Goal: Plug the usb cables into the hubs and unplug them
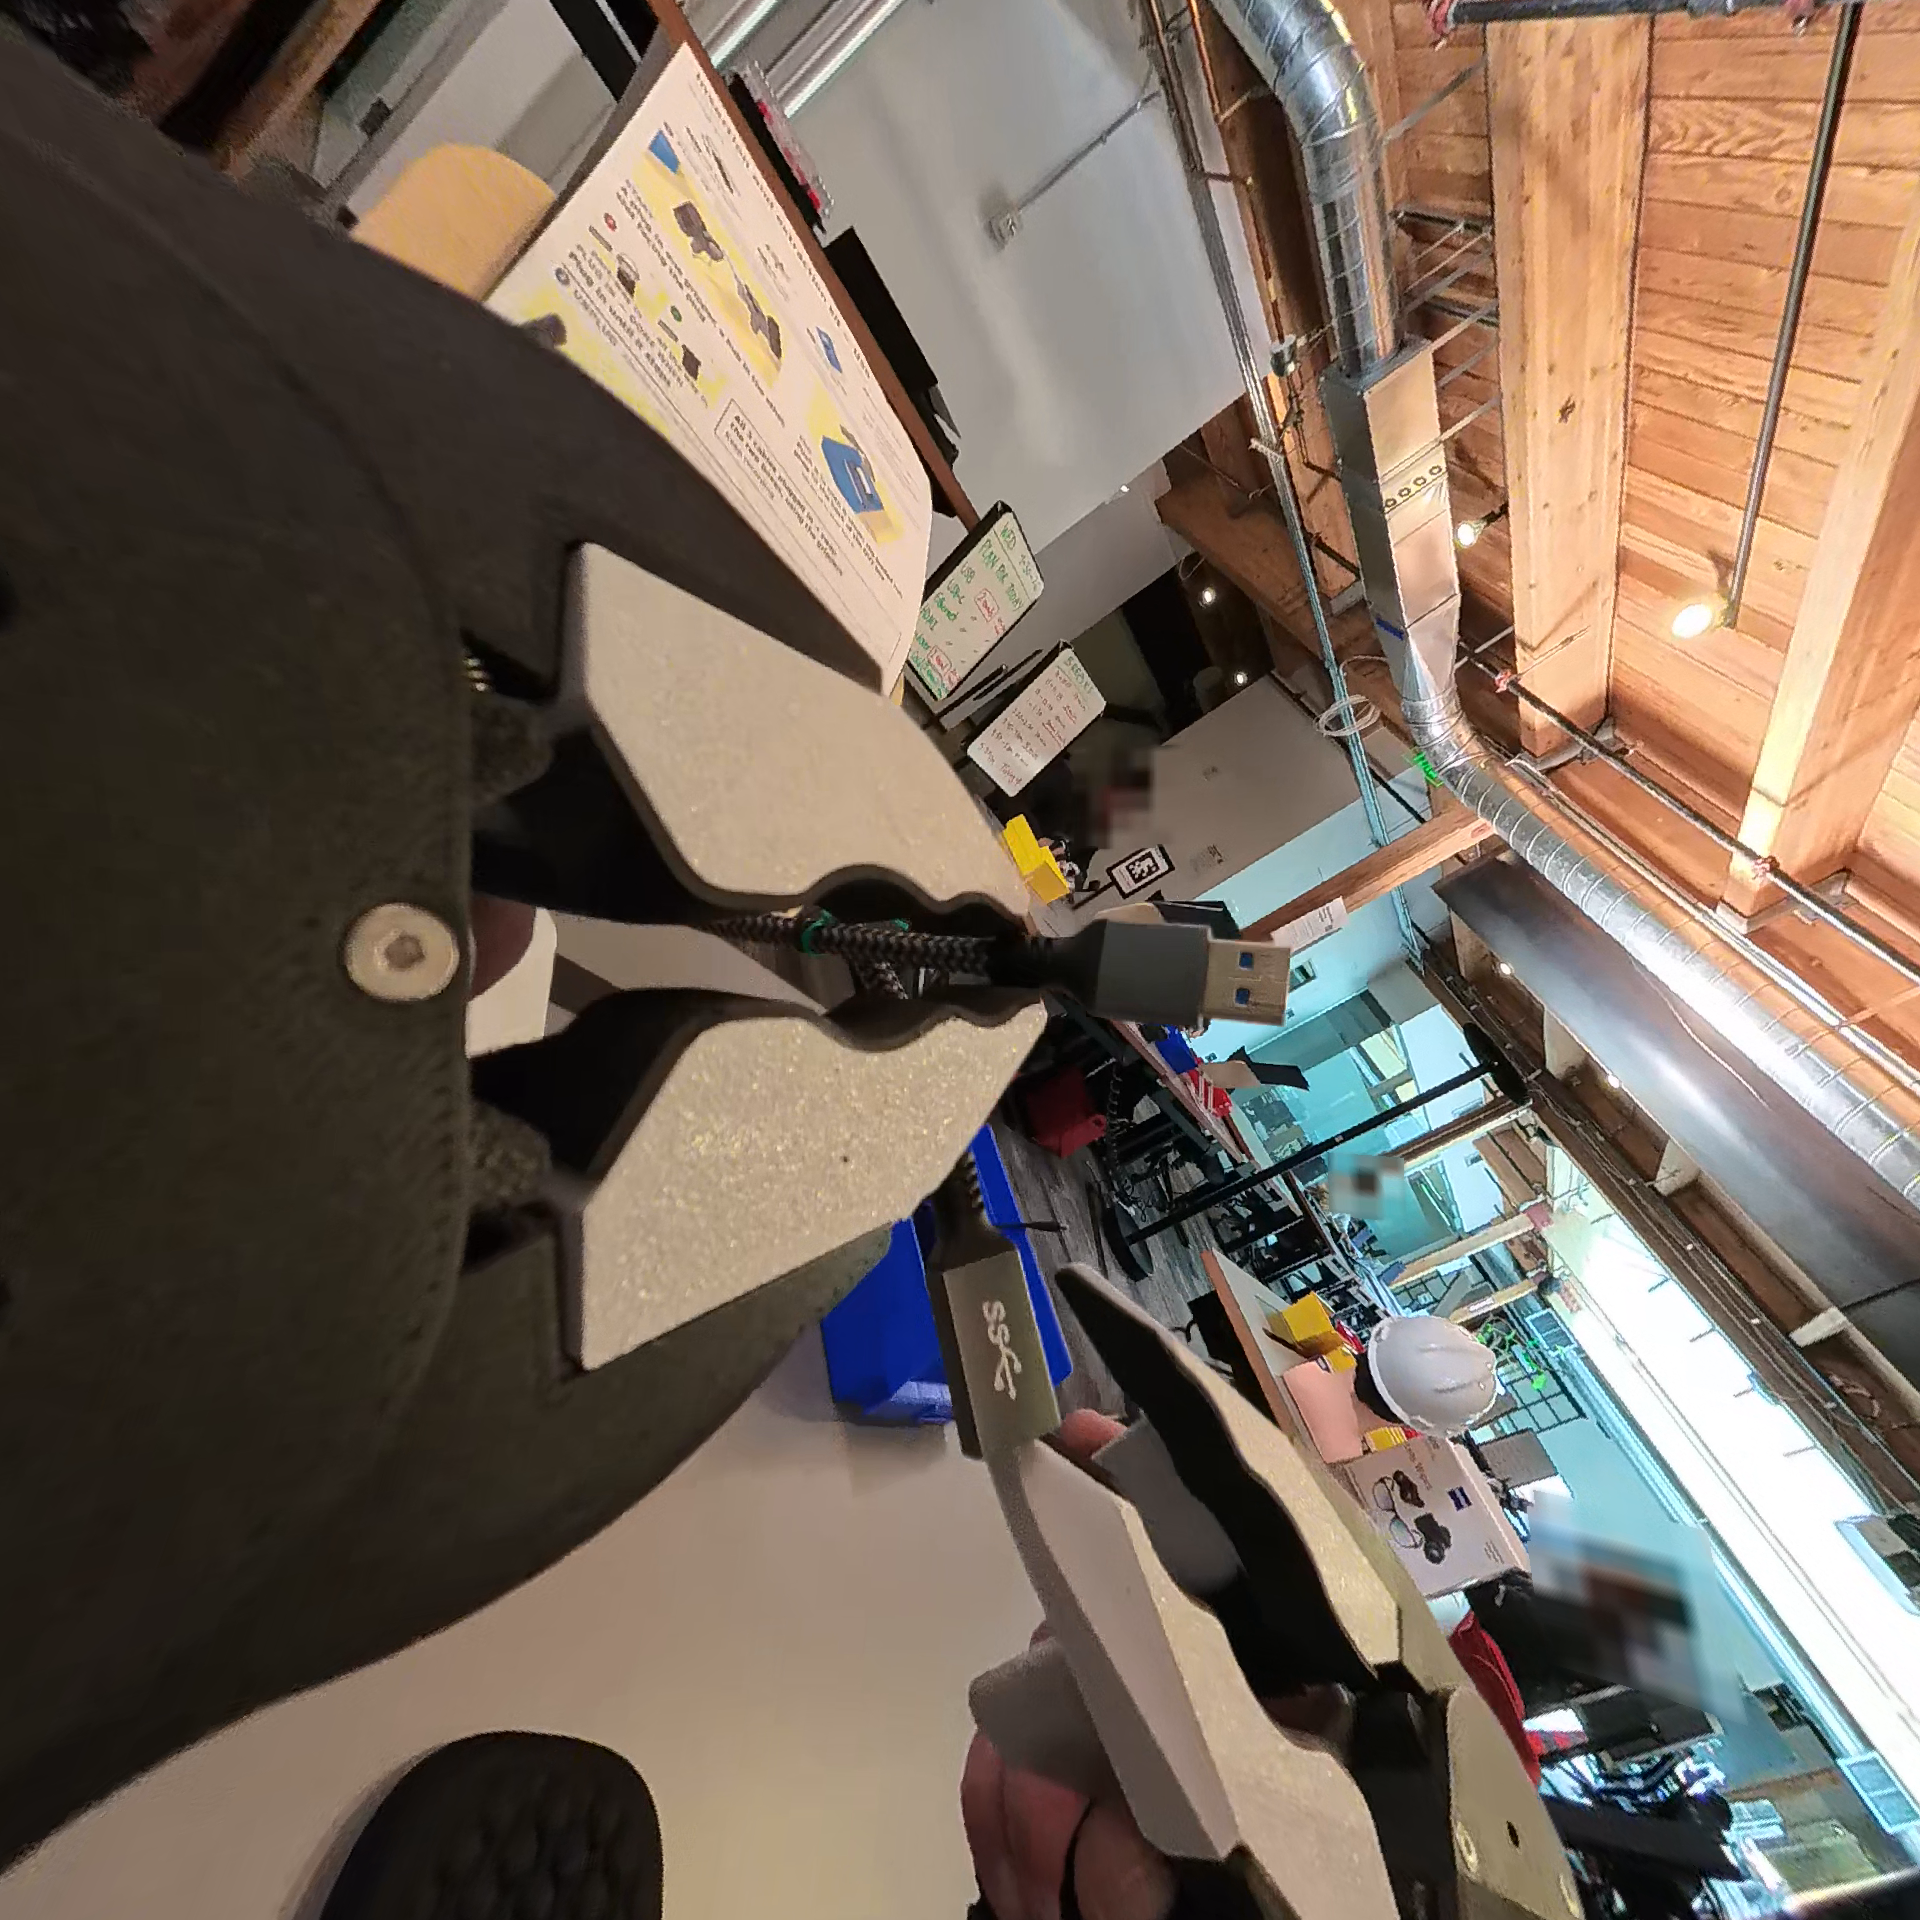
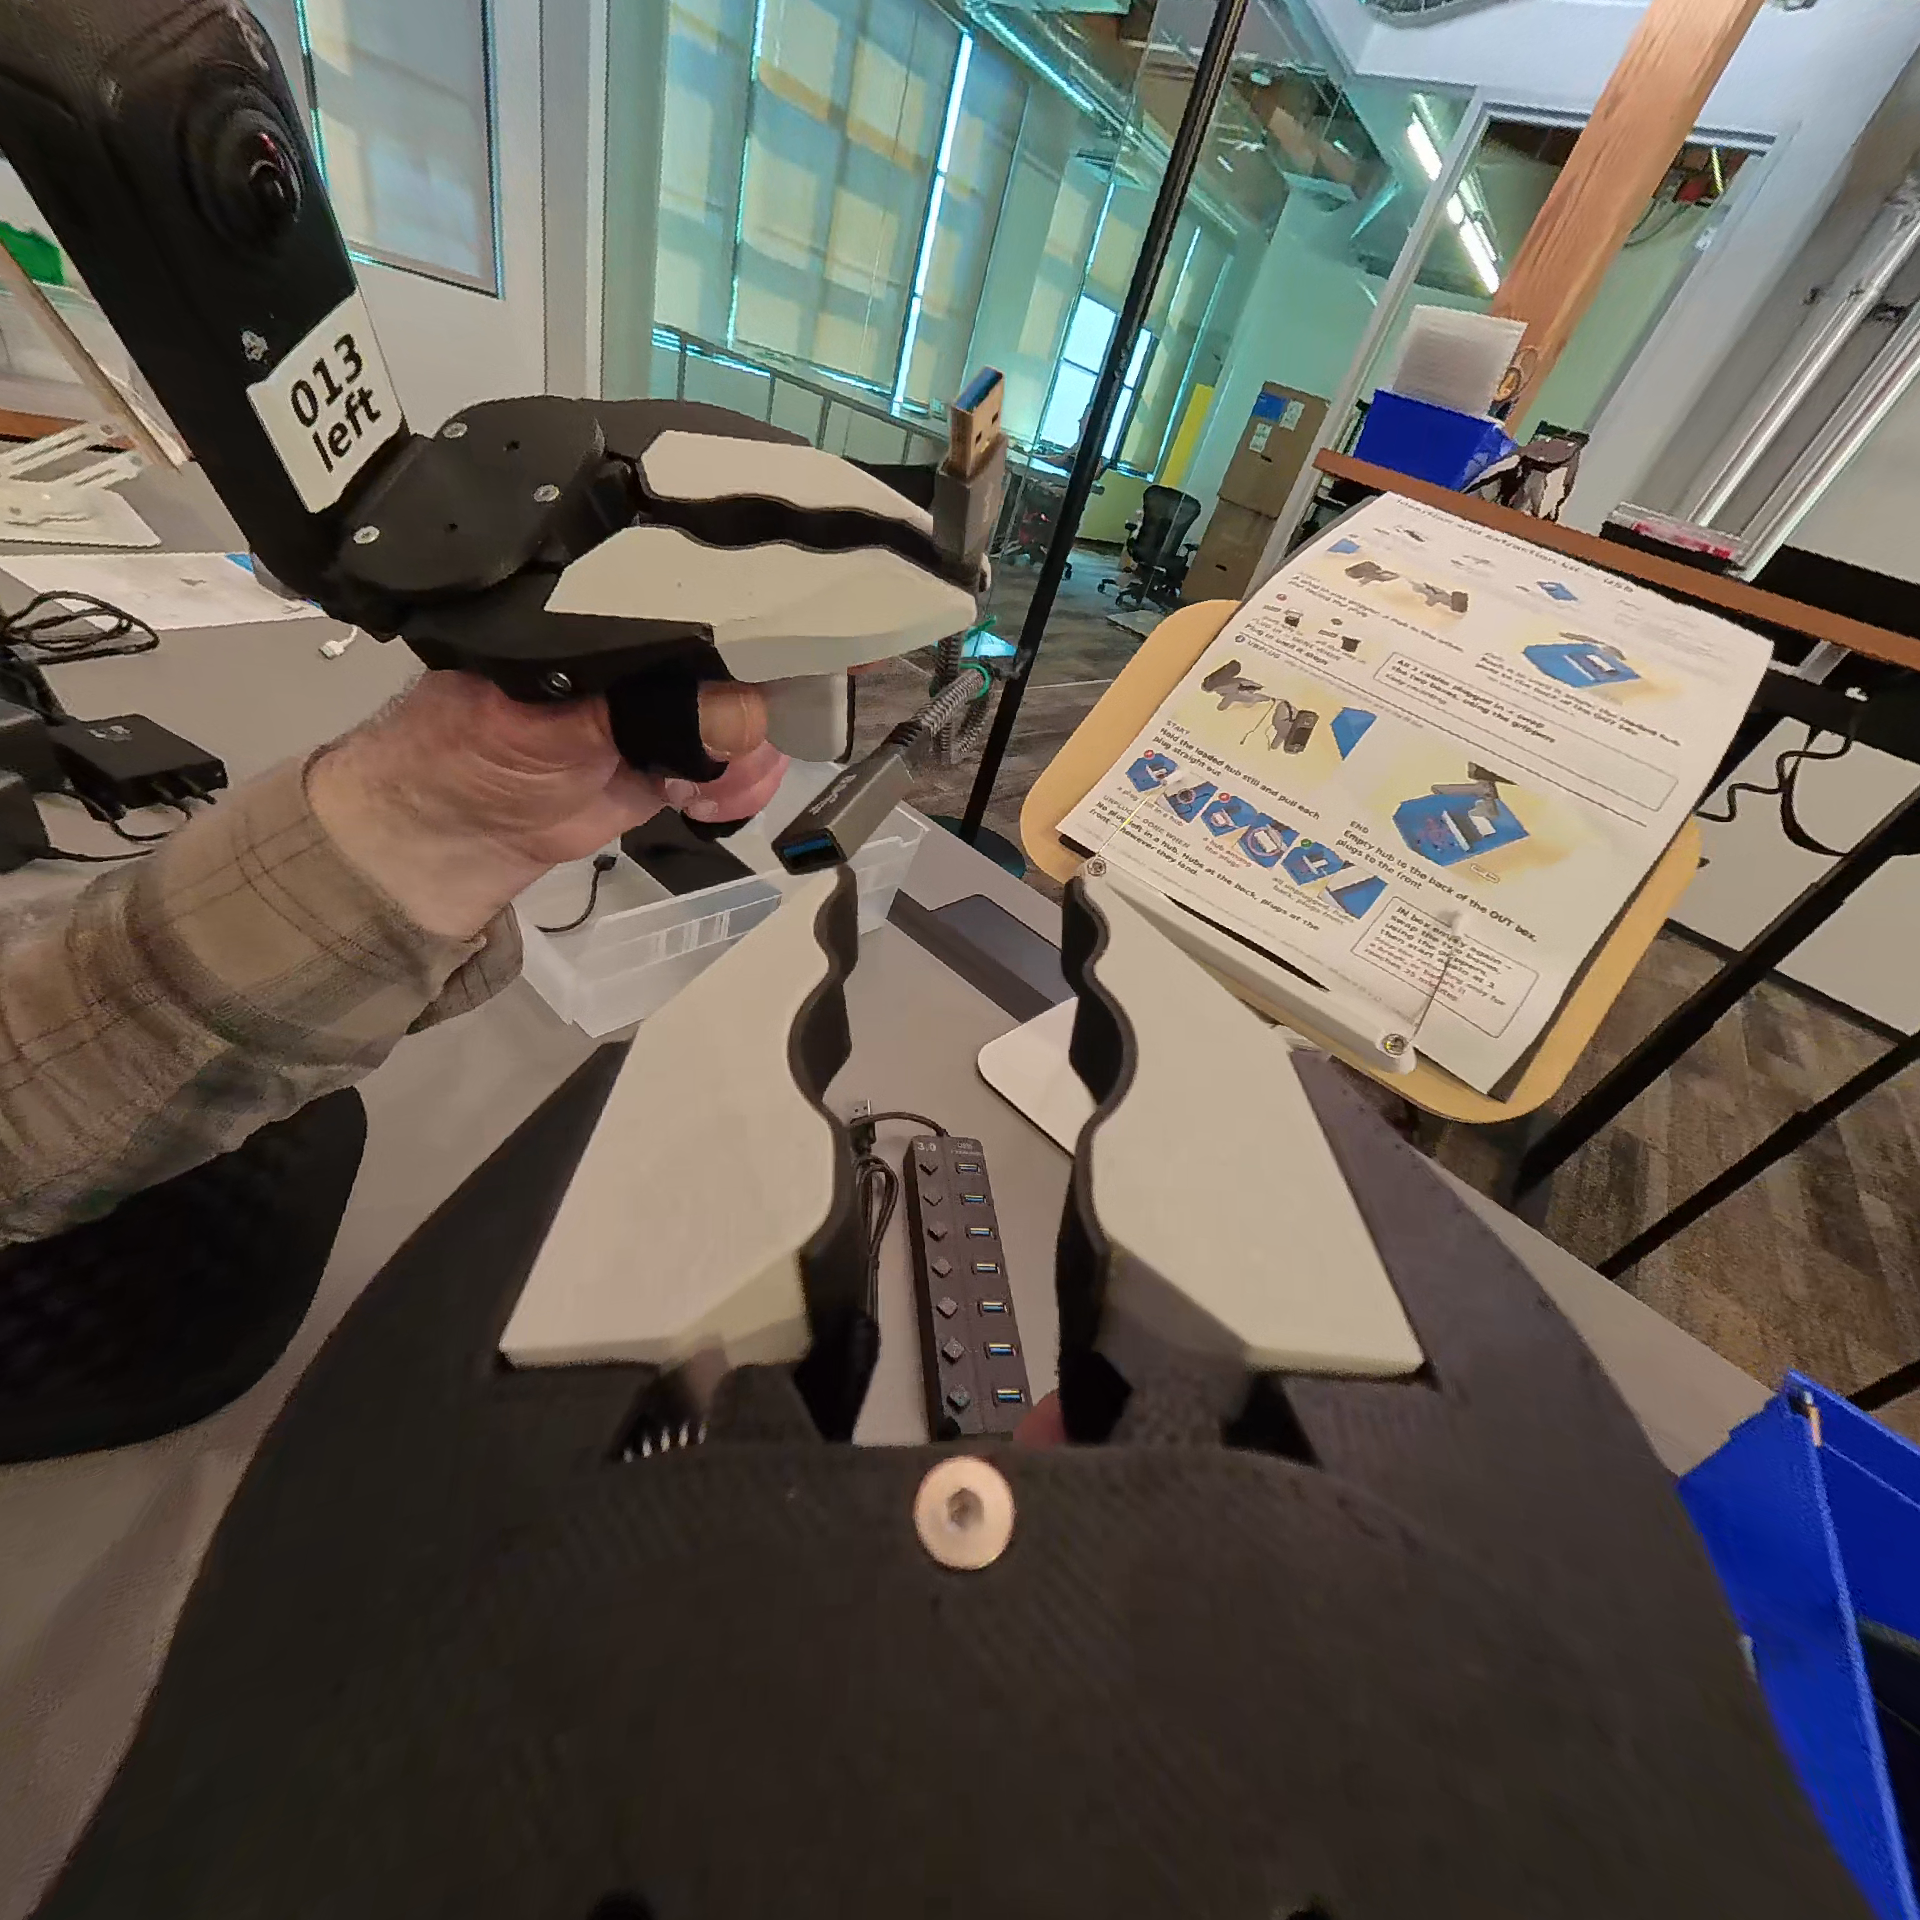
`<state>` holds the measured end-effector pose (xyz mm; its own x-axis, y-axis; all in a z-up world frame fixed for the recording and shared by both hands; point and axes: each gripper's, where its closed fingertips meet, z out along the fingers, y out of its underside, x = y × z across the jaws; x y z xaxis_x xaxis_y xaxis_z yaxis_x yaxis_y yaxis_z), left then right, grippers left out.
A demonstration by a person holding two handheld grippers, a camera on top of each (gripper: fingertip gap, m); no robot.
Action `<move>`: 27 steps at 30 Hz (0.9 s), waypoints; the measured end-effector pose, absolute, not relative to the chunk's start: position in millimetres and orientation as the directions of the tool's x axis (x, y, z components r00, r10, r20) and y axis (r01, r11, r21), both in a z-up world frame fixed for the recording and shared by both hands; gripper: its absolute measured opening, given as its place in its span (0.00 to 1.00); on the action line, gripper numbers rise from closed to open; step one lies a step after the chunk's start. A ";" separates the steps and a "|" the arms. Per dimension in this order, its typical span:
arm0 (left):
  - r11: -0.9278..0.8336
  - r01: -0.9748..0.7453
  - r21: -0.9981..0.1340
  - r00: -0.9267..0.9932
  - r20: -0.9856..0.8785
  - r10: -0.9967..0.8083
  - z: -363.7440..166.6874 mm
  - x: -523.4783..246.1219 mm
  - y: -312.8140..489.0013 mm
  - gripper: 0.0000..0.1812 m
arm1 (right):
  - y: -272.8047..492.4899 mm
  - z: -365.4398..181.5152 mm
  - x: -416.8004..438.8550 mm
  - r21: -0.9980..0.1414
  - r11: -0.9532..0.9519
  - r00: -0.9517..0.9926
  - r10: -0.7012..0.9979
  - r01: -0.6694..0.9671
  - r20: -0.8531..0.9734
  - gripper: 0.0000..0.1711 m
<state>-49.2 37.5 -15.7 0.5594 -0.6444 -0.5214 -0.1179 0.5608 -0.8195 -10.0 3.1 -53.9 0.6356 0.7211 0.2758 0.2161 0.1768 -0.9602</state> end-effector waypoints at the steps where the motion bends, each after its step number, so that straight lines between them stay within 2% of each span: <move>1: 0.558 -0.119 -0.821 0.556 -0.521 -0.647 -17.0 -48.3 38.5 0.05 | 4.6 -54.9 -10.7 -0.963 0.171 0.637 0.724 0.208 0.266 0.22; 7: 0.536 -0.132 -0.834 0.567 -0.507 -0.649 -22.5 -51.4 49.6 0.05 | 17.0 -57.9 -13.5 -0.977 0.157 0.655 0.725 0.143 0.213 0.23; 17: 0.482 -0.156 -0.862 0.611 -0.468 -0.639 -34.4 -70.4 81.2 0.05 | 38.6 -29.7 11.4 -0.979 0.175 0.699 0.714 -0.109 0.049 0.23; 24: 0.455 -0.168 -0.875 0.642 -0.447 -0.623 -41.2 -81.3 98.6 0.05 | 50.1 -29.6 26.3 -0.973 0.167 0.698 0.716 -0.157 0.010 0.23; 27: 0.450 -0.180 -0.875 0.651 -0.449 -0.612 -44.4 -81.6 103.2 0.05 | 54.8 -43.2 14.5 -0.983 0.135 0.676 0.737 -0.127 0.014 0.25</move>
<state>-81.6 103.2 -44.4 0.6506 -0.6125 -0.4489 -0.1797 0.4502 -0.8747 14.5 54.8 -43.2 0.6762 0.7365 0.0137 -0.1271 0.1350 -0.9827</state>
